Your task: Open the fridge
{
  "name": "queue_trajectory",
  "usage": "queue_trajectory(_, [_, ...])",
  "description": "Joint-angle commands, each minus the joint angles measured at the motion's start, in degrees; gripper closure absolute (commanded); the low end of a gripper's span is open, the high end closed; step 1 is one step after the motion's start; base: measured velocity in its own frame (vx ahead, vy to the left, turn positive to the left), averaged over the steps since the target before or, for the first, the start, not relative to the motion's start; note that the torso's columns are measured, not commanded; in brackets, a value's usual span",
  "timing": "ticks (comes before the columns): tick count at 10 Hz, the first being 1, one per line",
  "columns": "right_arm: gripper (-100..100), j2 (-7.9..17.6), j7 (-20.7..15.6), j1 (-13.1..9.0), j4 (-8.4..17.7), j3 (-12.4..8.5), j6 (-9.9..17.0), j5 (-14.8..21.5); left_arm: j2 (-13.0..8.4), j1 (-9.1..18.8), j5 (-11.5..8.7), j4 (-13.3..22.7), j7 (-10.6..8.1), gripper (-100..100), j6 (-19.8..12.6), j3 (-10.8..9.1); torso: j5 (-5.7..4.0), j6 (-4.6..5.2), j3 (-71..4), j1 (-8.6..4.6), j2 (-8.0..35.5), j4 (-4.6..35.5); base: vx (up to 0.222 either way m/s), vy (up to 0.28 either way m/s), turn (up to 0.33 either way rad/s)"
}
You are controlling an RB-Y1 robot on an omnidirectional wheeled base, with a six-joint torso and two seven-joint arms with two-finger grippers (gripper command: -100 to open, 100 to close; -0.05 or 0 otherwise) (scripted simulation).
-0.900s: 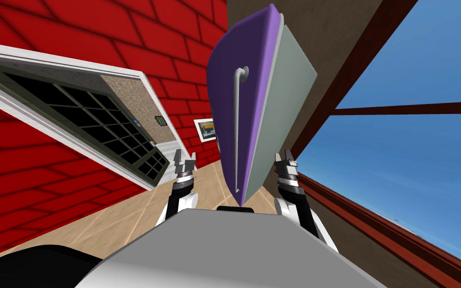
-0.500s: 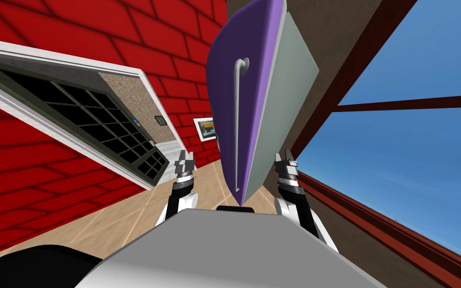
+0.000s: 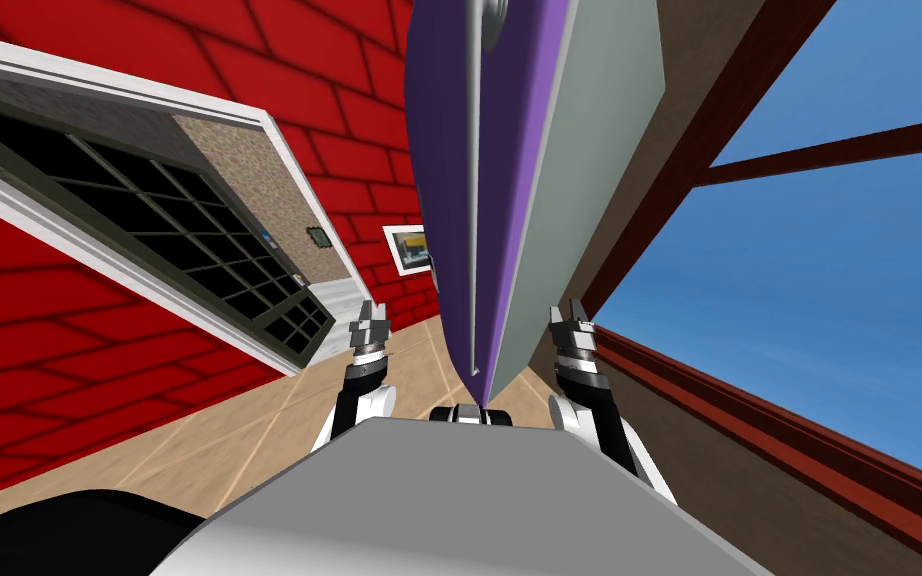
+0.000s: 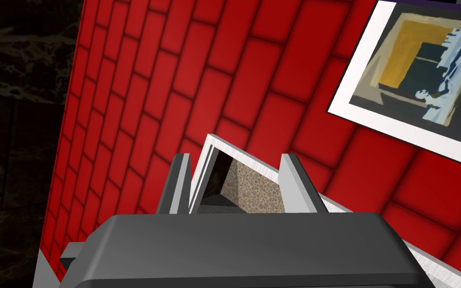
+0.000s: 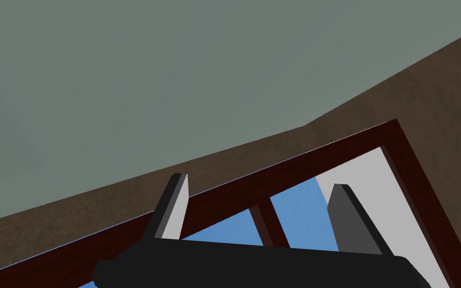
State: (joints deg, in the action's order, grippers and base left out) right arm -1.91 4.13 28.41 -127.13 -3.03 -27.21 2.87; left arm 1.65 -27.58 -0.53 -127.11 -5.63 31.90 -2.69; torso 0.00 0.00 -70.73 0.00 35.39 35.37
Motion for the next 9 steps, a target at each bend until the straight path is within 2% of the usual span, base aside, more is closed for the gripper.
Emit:
queue_trajectory(1, [-100,2.8,1.5,0.0,0.0,-0.3,0.5,-0.7,0.0,0.0,0.0,0.0,0.0,0,0.0,0.0,0.0,0.0,-8.5,0.0,4.2,4.2,-0.003,0.003,0.049])
queue_trajectory(2, [-100,4.4,3.0,0.1,0.0,-0.6,1.0,-1.4,0.0,0.0,0.0,0.0,0.0,0,0.0,0.0,0.0,-0.01,-12.4,0.0,6.2,6.1,-0.015,0.006,0.091])
queue_trajectory(4, [-100,7.8,6.4,0.2,0.0,-1.3,2.4,-3.2,0.0,0.0,0.0,0.0,0.0,0,0.0,0.0,0.0,0.0,-13.8,0.01,6.9,6.9,-0.025,0.007,0.091])
queue_trajectory(7, [-100,9.1,9.6,0.3,0.0,-1.8,3.2,-4.4,0.0,0.0,0.0,0.0,0.0,0,0.0,0.0,0.0,0.0,-13.8,0.01,6.9,6.9,-0.017,0.008,0.052])
queue_trajectory(8, [-100,10.2,11.9,0.4,0.0,-2.2,4.1,-5.6,0.0,0.0,0.0,0.0,0.0,0,0.0,0.0,0.0,0.01,-13.9,0.01,6.9,6.9,-0.018,0.008,0.093])
queue_trajectory(9, [-100,10.2,12.3,0.4,0.0,-2.2,4.1,-5.6,0.0,0.0,0.0,0.0,0.0,0,0.0,0.0,0.0,-0.01,-13.8,0.0,6.9,6.9,-0.015,0.005,0.049])
